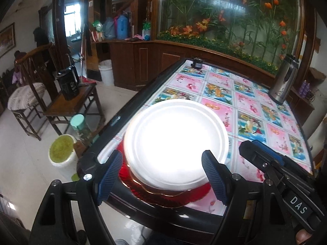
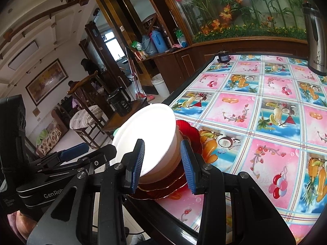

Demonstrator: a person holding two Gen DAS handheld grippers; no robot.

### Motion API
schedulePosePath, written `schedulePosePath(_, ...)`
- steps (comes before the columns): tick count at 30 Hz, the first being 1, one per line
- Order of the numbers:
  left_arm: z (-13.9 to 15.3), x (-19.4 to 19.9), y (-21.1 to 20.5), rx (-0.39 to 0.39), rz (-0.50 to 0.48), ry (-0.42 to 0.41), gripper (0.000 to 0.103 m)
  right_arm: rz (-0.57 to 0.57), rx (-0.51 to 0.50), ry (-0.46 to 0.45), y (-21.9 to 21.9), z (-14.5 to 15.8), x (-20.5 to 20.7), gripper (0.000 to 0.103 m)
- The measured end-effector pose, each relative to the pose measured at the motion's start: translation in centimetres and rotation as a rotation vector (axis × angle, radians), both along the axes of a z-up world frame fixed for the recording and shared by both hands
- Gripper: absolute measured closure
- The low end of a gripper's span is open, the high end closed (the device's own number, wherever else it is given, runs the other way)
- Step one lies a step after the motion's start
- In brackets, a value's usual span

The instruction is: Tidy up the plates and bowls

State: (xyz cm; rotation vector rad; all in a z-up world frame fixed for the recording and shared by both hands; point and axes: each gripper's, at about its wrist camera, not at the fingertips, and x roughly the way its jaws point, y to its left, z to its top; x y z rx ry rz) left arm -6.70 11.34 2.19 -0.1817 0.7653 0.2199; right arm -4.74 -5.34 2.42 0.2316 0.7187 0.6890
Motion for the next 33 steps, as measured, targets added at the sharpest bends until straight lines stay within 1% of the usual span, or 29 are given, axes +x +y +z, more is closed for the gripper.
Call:
schedulePosePath(4,-0.33,0.31,0.11,-0.022,-0.002,0.018,0.022,-0.003,0.002,-0.001,0.1,-0.25,-0.04,0.066)
schedulePosePath(8,-0.03,0.14,-0.24,0.044,0.034,0.003,0.022,-0.004,0.003,-0.006,0.18,-0.36,-0.09,0.066)
schedulePosePath(13,0.32,0.03,-0.05,0.088,0.067,-0.016,0.022,-0.004,0.003,0.0,0.17,-0.39,-0.08,0.066)
schedulePosePath(18,0.23,0.43,0.0,0.133,0.069,-0.015,0.022,-0.004,0.003,-0.001,0.2,-0.26,-0.18,0.066)
schedulePosePath(26,0.35,0.3,0.31,0.124,0.059,-0.044,0.022,-0.008,0.007,0.007,0.23,-0.22,-0.24,0.066)
schedulePosePath(30,0.44,0.12,0.54,0.102,0.052,-0.069,0.022,-0.014,0.007,0.011,0.3,-0.26,-0.23,0.066)
schedulePosePath(33,0.41,0.3,0.74,0.12,0.065,-0.066,0.022,-0.018,0.012,0.023,0.31,-0.47,0.02,0.066)
